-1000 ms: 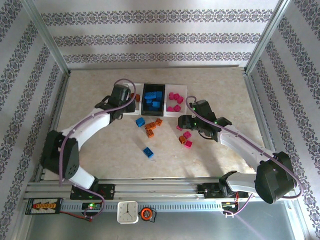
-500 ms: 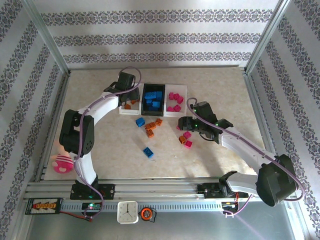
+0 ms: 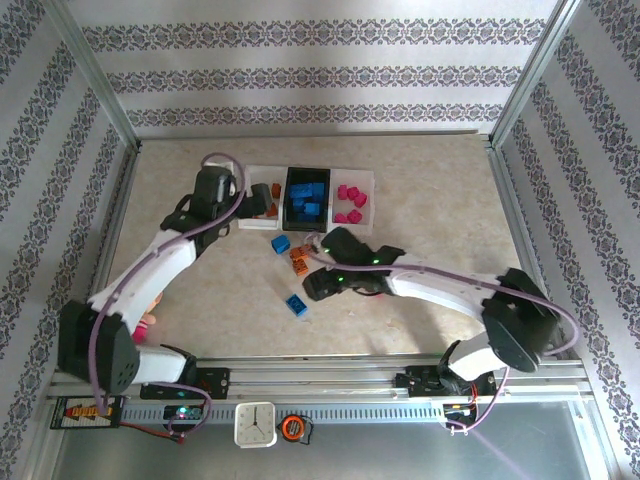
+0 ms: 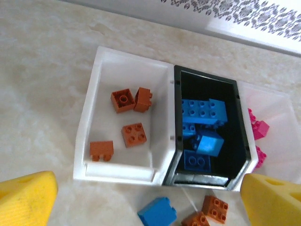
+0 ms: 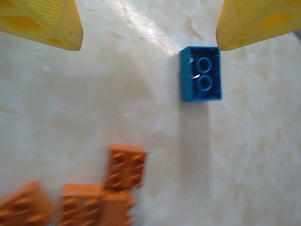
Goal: Sort the legos into containers by color
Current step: Place the lego in the container, then pick up the lego from the bottom-center of the table.
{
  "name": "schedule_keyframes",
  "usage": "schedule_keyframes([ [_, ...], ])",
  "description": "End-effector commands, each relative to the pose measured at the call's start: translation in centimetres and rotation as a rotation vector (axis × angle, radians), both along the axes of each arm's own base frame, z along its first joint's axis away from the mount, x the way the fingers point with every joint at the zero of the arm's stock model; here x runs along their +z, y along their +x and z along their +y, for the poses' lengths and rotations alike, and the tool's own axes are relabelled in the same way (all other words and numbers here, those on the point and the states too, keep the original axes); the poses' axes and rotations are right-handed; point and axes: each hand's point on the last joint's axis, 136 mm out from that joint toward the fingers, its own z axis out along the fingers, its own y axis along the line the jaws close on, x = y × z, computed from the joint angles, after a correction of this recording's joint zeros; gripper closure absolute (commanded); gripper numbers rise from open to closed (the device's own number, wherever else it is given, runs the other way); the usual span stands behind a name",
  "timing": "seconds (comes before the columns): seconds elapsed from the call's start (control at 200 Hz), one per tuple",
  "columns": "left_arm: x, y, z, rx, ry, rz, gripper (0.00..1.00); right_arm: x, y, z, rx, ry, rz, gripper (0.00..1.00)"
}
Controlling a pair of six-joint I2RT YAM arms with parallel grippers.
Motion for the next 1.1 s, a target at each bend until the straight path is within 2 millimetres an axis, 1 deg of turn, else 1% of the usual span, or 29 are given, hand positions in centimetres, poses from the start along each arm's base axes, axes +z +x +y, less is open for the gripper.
schedule_keyframes([
  [0.0,-0.5,-2.6,1.4,0.046,-0.022,0.002,0.00,-1.2,-1.1,2.4,0.091,-0.054,-0.022,0.25],
  [0.035,-0.3,-3.6,1.8,0.058,-0.028,-0.009,0.00,-1.7,-1.6,3.1,0.115,-0.068,-0.019,0.25],
  [0.04,-0.8,-3.7,1.9,0.060,-0.026,0.000,0.00,-1.8,-1.6,3.2,0.117,-0.070,-0.019,0.25],
  [0.05,-0.6,-3.9,2.0,0.065,-0.029,-0.007,0.00,-1.9,-1.8,3.4,0.123,-0.072,-0.019,0.25],
  [0.055,-0.8,-4.1,2.1,0.067,-0.030,-0.004,0.00,-2.0,-1.8,3.5,0.127,-0.074,-0.018,0.25],
  [0.105,-0.9,-5.2,2.6,0.086,-0.042,-0.018,0.00,-2.6,-2.4,4.3,0.153,-0.094,-0.019,0.25],
  [0.17,-1.4,-6.4,3.0,0.096,-0.060,-0.023,0.00,-3.3,-2.7,5.0,0.171,-0.128,-0.024,0.26],
  [0.27,-2.0,-7.6,3.6,0.123,-0.074,-0.018,0.00,-4.6,-2.4,5.1,0.158,-0.176,-0.032,0.28],
  [0.375,-2.7,-8.2,4.0,0.136,-0.079,-0.012,0.00,-5.4,-1.9,5.0,0.143,-0.204,-0.040,0.31],
  [0.485,-3.3,-8.6,4.0,0.144,-0.084,0.004,0.00,-5.9,-1.8,5.3,0.151,-0.215,-0.035,0.37],
  [0.53,-3.5,-8.6,4.1,0.148,-0.084,0.010,0.00,-6.1,-1.7,5.4,0.151,-0.219,-0.033,0.40],
  [0.59,-3.8,-8.7,4.1,0.149,-0.086,0.014,0.00,-6.2,-1.7,5.5,0.152,-0.219,-0.033,0.48],
  [0.64,-3.9,-8.8,4.1,0.150,-0.088,0.016,0.00,-6.2,-1.6,5.5,0.150,-0.218,-0.035,0.55],
  [0.735,-3.9,-8.8,4.1,0.150,-0.089,0.014,0.00,-5.3,-1.2,5.4,0.140,-0.187,-0.043,0.68],
  [0.799,-3.8,-8.8,4.1,0.147,-0.089,0.011,0.00,-4.5,-0.8,5.1,0.124,-0.152,-0.050,0.74],
  [0.899,-3.4,-8.7,3.8,0.133,-0.098,-0.003,0.00,-2.6,0.0,4.5,0.099,-0.086,-0.062,0.77],
  [0.989,-2.4,-8.4,2.9,0.083,-0.131,-0.044,0.00,-0.3,1.0,4.0,0.080,-0.033,-0.091,0.79],
  [1.064,-1.9,-8.3,2.2,0.054,-0.157,-0.065,0.00,1.9,2.5,3.6,0.057,0.000,-0.132,0.79],
  [1.099,-1.8,-8.2,2.0,0.045,-0.168,-0.072,0.00,3.2,3.6,3.4,0.039,0.013,-0.156,0.79],
])
